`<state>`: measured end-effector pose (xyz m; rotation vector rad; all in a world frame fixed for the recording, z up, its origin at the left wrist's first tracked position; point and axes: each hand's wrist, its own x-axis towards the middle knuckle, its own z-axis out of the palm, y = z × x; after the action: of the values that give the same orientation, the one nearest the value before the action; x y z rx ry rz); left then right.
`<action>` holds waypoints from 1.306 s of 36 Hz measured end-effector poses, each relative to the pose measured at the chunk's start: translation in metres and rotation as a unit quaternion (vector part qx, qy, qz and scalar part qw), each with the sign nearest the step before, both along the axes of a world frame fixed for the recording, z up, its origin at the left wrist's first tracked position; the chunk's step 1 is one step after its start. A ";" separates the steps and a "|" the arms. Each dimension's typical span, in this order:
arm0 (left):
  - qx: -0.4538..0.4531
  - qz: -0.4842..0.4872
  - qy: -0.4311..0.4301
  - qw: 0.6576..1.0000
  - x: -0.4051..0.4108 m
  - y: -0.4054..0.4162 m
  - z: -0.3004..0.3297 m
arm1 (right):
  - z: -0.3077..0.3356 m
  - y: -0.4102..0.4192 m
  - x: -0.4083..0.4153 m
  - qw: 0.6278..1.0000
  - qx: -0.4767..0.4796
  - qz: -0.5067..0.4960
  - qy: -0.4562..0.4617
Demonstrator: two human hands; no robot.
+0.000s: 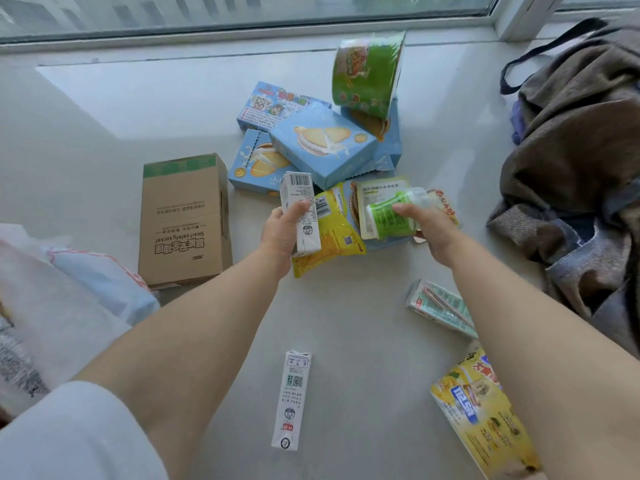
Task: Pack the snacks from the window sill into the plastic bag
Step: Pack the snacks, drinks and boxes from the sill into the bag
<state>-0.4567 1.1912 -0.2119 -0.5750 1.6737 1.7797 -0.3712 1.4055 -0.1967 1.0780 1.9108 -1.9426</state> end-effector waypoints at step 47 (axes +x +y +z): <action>0.085 -0.185 -0.027 0.979 0.041 -0.050 0.074 | 0.048 -0.066 0.056 0.991 -0.123 0.034 0.050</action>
<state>-0.4153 1.1416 -0.1383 -0.2165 1.4618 1.5972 -0.3149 1.3392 -0.1483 0.8517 1.6725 -2.1611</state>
